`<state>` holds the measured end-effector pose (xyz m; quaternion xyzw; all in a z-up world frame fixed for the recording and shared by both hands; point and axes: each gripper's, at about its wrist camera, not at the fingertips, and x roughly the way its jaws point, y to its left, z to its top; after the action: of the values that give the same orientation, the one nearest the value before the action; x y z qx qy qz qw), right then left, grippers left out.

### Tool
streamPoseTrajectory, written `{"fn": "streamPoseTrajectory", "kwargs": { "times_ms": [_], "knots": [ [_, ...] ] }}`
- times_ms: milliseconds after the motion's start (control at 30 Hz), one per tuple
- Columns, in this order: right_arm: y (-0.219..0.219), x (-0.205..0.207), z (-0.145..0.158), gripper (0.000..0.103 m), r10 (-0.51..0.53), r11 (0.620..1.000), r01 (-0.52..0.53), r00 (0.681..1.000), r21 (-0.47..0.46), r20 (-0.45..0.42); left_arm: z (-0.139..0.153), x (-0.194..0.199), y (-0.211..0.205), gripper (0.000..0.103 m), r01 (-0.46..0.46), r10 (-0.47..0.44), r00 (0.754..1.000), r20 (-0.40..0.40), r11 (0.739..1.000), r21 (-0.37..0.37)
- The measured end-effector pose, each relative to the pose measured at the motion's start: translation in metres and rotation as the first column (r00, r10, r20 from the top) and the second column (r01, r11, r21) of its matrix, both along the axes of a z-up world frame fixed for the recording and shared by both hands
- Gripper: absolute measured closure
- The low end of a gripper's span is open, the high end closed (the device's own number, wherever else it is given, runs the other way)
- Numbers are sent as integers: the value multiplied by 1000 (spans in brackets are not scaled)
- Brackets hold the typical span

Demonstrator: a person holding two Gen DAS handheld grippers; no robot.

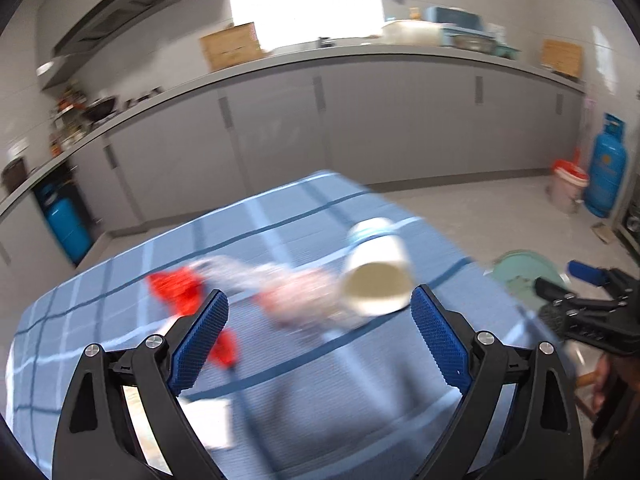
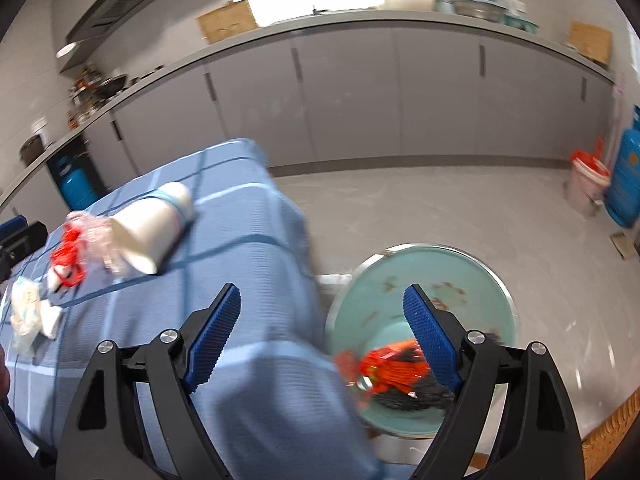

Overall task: Collect trash
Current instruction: 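Grasp the clear printed plastic bag with the left tool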

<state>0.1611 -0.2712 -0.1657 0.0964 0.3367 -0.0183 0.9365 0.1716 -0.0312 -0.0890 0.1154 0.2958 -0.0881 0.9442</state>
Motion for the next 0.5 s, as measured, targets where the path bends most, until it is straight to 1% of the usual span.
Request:
{"fn": "streamPoseTrajectory", "kwargs": {
  "times_ms": [100,133,233,300,367,400,500],
  "knots": [
    [22,3,6,18,42,999,-42,999,-10,5,-2,0,33,12,-82,82,997,1,996,27],
    [30,2,7,18,54,998,-54,998,-13,8,-4,-1,49,12,-123,123,992,4,991,42],
    [54,3,13,16,95,995,-94,995,-18,17,-7,-4,86,10,-233,233,972,12,968,88],
    [68,4,15,15,125,992,-125,992,-18,22,-12,-7,114,7,-306,307,952,8,947,101],
    [81,6,15,15,151,988,-151,988,-19,21,-19,-10,139,7,-372,375,927,-18,923,95],
    [88,7,14,15,166,986,-166,986,-20,17,-24,-10,152,7,-400,405,913,-48,912,85],
    [101,10,12,15,196,980,-196,981,-19,10,-37,-7,168,7,-423,423,895,-138,906,36]
  ]
}}
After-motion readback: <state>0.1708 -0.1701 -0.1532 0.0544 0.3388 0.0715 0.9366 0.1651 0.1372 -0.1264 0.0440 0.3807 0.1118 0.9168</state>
